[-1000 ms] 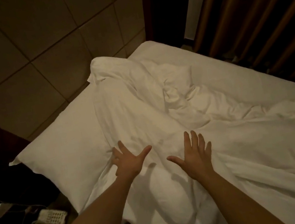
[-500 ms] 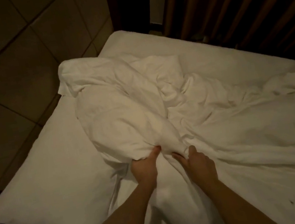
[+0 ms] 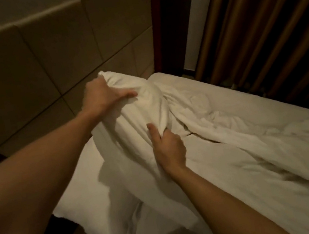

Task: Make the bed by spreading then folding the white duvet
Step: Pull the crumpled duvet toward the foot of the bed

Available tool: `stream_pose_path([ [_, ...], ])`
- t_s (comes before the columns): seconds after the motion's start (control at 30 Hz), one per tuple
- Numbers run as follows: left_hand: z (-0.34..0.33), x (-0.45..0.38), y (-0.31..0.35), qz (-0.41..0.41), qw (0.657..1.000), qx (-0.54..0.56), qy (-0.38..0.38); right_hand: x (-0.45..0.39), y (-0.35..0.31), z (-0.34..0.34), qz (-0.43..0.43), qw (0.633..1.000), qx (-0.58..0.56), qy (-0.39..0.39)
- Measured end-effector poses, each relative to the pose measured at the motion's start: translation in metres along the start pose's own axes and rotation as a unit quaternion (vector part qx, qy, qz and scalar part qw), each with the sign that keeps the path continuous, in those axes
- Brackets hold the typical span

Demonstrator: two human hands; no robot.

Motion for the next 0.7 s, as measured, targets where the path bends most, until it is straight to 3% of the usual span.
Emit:
stream_pose_path([
  [0.13,0.011,0.022,-0.079,0.080,0.996,-0.043,-0.006,0.017,-0.002,-0.072,-0.018,0.995,0.006,-0.093],
  [0.27,-0.034,0.058,-0.196,0.219,0.971,-0.067,-0.071,0.029,0.046,-0.157,-0.061,0.963,-0.010,-0.263],
  [0.33,-0.057,0.064,-0.226,0.242,0.962,-0.093,-0.086,0.036,0.066,-0.168,-0.068,0.952,0.034,-0.297],
  [0.4,-0.076,0.056,-0.228,0.213,0.966,-0.112,-0.093,0.032,0.085,-0.157,-0.057,0.954,0.088,-0.281],
  [0.5,-0.105,0.025,-0.202,0.142,0.976,-0.132,-0.099,0.004,0.115,-0.114,-0.046,0.968,0.150,-0.196],
  [0.7,-0.198,-0.055,-0.091,-0.034,0.982,-0.115,-0.143,-0.050,0.199,0.000,-0.100,0.966,0.240,0.005],
])
Point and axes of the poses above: each hand's wrist, its own x-axis away from the middle knuckle, its own z-axis out of the back of the hand, y = z × x, the point moved 7 cm from there along -x, towards the middle knuckle, and after that the axes turned 14 degrees about -y, right-handed, at the moved point
